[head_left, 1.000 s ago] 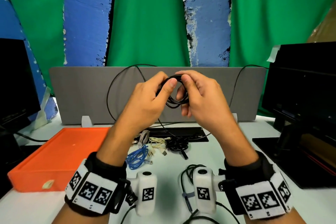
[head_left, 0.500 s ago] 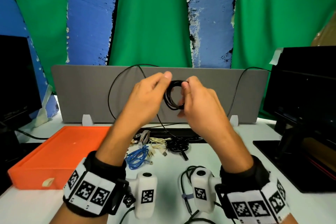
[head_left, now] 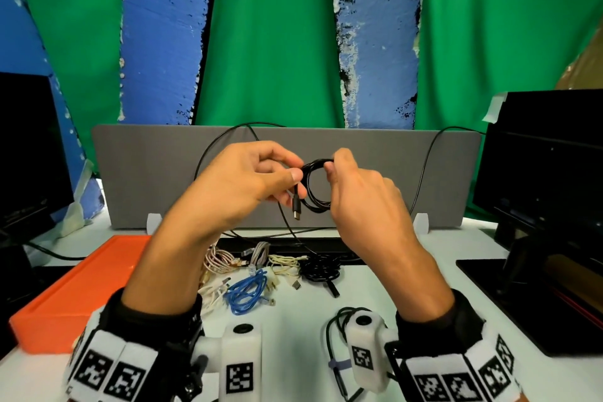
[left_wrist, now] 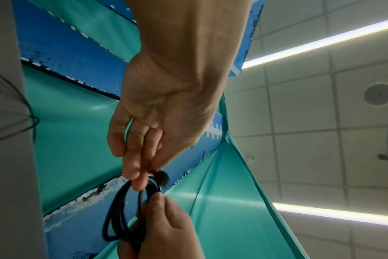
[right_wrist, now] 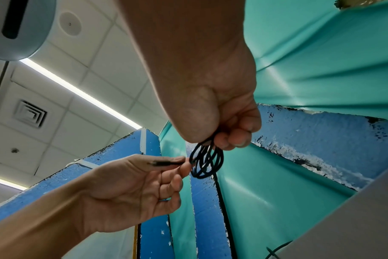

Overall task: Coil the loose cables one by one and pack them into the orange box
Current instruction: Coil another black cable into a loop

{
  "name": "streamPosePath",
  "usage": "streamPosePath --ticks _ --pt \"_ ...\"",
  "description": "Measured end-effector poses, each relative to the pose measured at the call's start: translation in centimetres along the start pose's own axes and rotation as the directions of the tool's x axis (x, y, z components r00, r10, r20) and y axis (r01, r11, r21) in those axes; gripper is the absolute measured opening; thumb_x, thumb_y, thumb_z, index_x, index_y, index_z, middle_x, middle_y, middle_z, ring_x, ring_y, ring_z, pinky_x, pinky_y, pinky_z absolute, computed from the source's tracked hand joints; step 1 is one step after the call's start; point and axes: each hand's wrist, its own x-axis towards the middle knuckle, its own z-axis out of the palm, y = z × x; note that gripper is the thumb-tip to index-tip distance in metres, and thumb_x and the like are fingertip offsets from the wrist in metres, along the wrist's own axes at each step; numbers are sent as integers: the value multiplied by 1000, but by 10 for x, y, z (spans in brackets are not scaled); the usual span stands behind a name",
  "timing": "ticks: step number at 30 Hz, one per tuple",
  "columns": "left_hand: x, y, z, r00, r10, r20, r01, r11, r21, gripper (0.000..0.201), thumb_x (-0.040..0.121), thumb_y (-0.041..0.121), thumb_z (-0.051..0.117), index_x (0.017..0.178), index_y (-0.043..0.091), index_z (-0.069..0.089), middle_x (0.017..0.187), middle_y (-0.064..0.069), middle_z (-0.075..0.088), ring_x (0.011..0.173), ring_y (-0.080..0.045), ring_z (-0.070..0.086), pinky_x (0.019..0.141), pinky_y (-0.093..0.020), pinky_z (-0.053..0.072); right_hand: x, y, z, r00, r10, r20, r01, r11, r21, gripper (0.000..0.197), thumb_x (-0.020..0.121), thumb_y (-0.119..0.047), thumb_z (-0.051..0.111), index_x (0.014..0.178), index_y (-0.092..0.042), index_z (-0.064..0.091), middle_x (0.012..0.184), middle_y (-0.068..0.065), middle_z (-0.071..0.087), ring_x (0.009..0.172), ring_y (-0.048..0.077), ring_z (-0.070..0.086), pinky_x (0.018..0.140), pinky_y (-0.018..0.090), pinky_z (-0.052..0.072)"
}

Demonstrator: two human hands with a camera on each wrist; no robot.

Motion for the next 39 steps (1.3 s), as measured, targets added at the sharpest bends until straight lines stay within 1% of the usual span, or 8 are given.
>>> streamPosePath --ticks 5,9,13,19,23,33,36,39 --pt "4 -6 -5 995 -16 103 36 981 -190 39 79 19 70 117 9 64 72 -6 72 60 -18 65 71 -31 53 -1 -3 2 1000 -23 -11 23 999 24 20 110 -35 20 95 -22 26 59 -8 36 49 14 31 47 37 19" --pt "3 -7 -1 997 53 64 -54 999 6 35 84 25 72 118 20 63 64 -2 66 55 -15 56 63 -26 49 2 3 4 999 -50 -1 49 975 217 27 108 -38 26 97 -18 40 71 4 57 65 33 52 56 43 39" --pt "6 -12 5 992 112 -61 -98 974 203 37 74 57 69 95 27 69 56 7 44 52 -6 37 51 -24 31 2 10 -4 998 -57 -23 62 918 391 28 107 -37 31 90 -21 47 69 -5 54 63 14 50 61 39 38" --pt "10 -15 20 989 133 -67 -120 976 180 39 86 44 68 70 11 54 64 0 53 61 -12 51 61 -40 49 1 8 -5 996 -91 -19 91 904 417 29 108 -35 33 86 -20 45 65 -7 48 59 10 44 57 39 31" --pt "12 -14 30 949 242 -203 -103 845 525 35 92 36 59 66 17 46 68 5 45 59 -9 39 52 -20 27 -2 4 -1 995 -86 -45 95 965 246 29 108 -40 25 92 -20 38 66 -3 51 62 26 49 55 41 33" --pt "4 -12 46 887 296 -356 147 550 822 25 98 38 50 107 16 57 107 -4 51 87 -27 55 66 -35 35 -5 -4 0 994 -105 30 102 991 84 26 108 -40 23 93 -20 32 61 -4 40 52 15 36 47 36 22" --pt "9 -18 46 877 297 -378 132 608 783 18 96 33 55 95 15 57 98 -3 52 84 -27 55 65 -34 34 -4 -2 0 991 -123 48 119 990 75 26 108 -39 23 93 -20 32 62 -3 42 54 19 41 47 35 24" --pt "19 -31 52 870 191 -455 85 851 519 22 90 27 59 73 17 51 73 4 52 67 -20 50 54 -31 31 -1 6 -1 990 -122 63 114 986 124 28 108 -40 25 90 -20 34 64 1 46 64 34 48 54 39 32"
